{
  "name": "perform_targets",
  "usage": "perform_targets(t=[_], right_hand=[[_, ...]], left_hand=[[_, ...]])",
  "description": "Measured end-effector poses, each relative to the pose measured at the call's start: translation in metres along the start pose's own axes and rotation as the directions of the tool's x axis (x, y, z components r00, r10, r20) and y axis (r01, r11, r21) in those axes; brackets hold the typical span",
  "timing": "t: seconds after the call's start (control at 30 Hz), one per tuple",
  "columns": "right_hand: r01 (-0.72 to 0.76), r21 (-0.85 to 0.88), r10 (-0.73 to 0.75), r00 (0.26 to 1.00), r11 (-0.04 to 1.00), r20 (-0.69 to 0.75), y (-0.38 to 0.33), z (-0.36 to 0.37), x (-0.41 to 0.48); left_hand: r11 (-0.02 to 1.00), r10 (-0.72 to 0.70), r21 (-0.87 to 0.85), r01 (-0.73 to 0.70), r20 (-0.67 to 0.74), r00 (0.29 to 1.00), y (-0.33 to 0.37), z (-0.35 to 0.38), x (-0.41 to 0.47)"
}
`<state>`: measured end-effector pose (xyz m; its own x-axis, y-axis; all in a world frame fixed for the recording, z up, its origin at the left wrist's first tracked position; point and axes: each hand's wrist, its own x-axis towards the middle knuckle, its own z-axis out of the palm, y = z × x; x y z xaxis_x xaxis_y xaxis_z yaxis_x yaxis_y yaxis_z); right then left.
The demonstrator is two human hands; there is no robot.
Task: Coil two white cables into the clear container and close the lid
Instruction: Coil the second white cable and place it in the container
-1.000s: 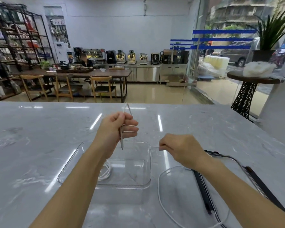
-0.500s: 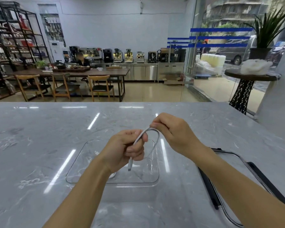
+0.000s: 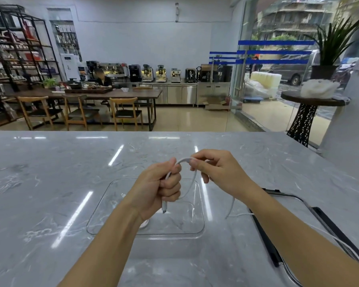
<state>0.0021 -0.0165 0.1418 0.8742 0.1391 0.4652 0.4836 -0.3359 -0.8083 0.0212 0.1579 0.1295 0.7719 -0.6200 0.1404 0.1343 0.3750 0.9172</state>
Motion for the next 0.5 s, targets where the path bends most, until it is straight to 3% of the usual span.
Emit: perform_targets(t=[0.27, 0.4, 0.5], right_hand=[[-0.113, 0.174, 0.15, 0.965, 0.978, -0.216, 0.021, -0.016, -0.002], [-0.203, 0.295, 0.246, 0.962, 0.934, -0.116, 0.032, -0.01, -0.004], [-0.261, 0.285, 0.275, 0.961, 0.922, -0.008, 0.04, 0.004, -0.01]], left_hand=[[0.969, 0.092, -0.214, -0.12, -0.137, 0.986, 0.026, -0.023, -0.009], [0.948, 0.133, -0.276, -0.159, -0.109, 0.985, 0.033, -0.028, -0.014], [0.929, 0.19, -0.3, -0.217, -0.115, 0.975, 0.038, -0.032, -0.016]])
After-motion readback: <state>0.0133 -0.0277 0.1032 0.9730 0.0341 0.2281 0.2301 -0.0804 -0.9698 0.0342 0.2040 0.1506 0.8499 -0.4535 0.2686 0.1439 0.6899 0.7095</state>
